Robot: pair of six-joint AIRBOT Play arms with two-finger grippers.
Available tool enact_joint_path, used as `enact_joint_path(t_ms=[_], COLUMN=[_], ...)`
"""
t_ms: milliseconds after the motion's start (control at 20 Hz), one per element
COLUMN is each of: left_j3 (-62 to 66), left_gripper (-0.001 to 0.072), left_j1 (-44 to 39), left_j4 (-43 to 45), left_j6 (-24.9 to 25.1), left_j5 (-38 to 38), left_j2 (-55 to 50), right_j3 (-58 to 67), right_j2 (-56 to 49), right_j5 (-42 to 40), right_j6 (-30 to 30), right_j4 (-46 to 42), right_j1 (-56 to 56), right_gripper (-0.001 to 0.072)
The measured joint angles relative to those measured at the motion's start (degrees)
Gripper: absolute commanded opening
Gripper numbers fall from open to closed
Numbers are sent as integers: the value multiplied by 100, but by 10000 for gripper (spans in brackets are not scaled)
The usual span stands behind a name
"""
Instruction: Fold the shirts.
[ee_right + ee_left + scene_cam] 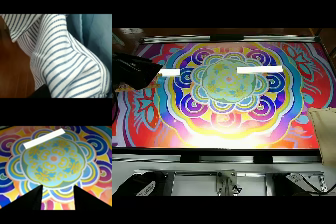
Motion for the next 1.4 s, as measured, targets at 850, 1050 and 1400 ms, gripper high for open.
enact_joint_path(t_ms=[850,1050,1400], left_j3=[-258,-313,-328], left_gripper=[465,464,210], left_j1=[0,0,-48], left_j4=[9,7,15], left_j6=[-170,-299,-470], left_j5=[-70,-216,-586], left_j2=[-269,-514,-1357], right_j3=[-577,-1891,-3528], right_j2=[651,1038,1250], right_j5=[3178,3650,2371], right_j6=[-1379,-1572,-1233], right_j4=[2509,3807,4787], right_j1=[-127,136,3585], right_gripper=[595,595,595])
